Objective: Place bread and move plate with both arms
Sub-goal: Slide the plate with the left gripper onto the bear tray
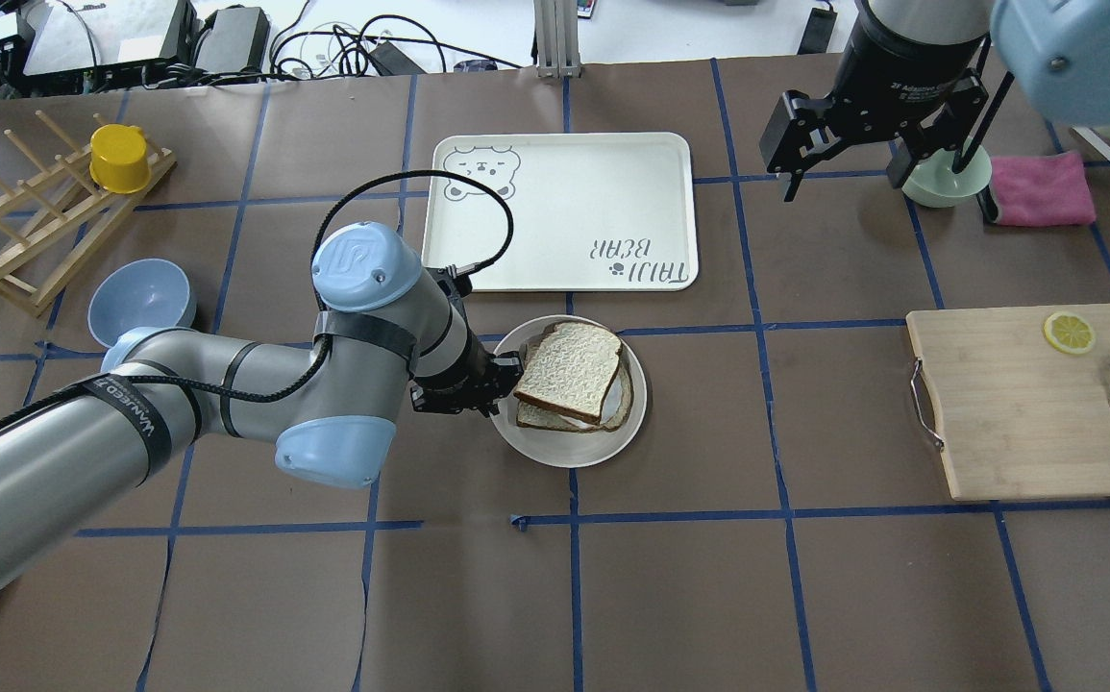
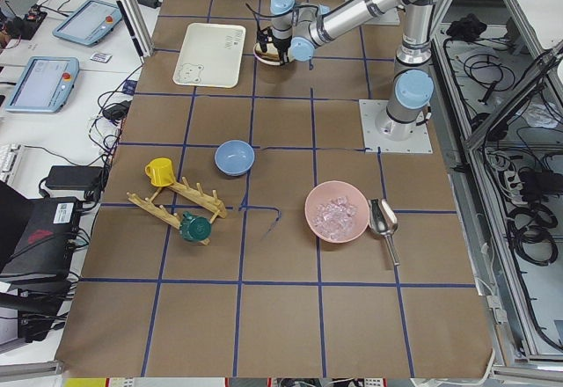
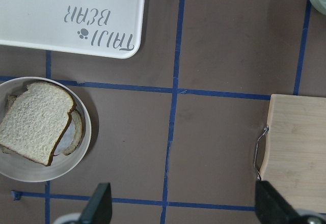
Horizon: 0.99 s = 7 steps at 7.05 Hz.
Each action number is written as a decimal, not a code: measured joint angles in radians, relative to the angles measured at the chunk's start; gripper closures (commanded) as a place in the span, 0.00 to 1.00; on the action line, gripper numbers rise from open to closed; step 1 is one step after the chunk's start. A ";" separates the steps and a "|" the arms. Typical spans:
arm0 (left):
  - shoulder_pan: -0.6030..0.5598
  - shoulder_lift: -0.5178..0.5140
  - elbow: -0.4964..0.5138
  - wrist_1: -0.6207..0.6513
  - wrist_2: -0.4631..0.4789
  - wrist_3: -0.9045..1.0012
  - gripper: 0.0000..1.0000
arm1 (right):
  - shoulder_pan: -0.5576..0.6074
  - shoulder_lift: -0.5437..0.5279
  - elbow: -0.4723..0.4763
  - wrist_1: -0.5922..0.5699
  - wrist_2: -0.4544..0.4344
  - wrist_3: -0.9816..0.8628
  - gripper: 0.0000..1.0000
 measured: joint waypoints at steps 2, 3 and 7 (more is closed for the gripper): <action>0.047 0.036 0.002 -0.002 -0.083 0.005 1.00 | 0.000 -0.001 0.001 -0.001 0.000 0.000 0.00; 0.080 0.045 0.008 -0.004 -0.127 0.007 1.00 | 0.000 -0.001 0.001 0.002 -0.002 0.000 0.00; 0.131 -0.100 0.322 -0.174 -0.151 0.124 1.00 | 0.000 -0.001 0.004 0.010 -0.006 -0.001 0.00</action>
